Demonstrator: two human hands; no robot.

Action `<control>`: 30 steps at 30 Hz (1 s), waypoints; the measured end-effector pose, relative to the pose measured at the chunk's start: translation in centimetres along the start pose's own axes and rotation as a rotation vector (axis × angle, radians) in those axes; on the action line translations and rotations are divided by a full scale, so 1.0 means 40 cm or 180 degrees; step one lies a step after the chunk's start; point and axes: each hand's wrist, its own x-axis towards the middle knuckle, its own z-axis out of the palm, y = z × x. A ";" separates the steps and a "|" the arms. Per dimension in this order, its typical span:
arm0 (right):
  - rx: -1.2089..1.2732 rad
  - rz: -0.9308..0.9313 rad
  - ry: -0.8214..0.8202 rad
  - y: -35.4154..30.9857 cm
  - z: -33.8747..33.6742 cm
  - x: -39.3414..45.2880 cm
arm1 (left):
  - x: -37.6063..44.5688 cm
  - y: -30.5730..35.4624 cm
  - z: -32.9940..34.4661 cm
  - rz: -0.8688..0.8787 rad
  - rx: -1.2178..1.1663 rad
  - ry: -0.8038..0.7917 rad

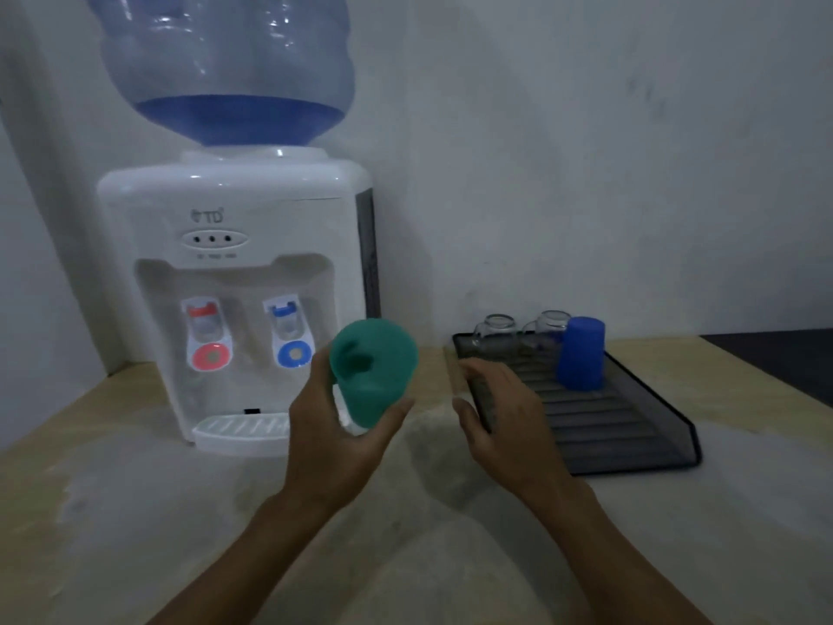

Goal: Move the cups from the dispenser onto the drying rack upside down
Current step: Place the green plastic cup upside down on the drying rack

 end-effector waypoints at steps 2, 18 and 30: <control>0.0124 -0.0003 0.0134 0.010 -0.005 0.002 | 0.043 0.020 0.054 -0.0048 -0.0143 -0.0040; 0.1136 0.0494 0.1030 0.029 -0.017 0.024 | 0.166 0.075 0.237 -0.1024 -0.0342 -0.0728; 0.3520 0.1693 -0.0114 0.047 -0.066 0.027 | 0.257 0.033 0.107 -0.1034 -0.1120 -0.1742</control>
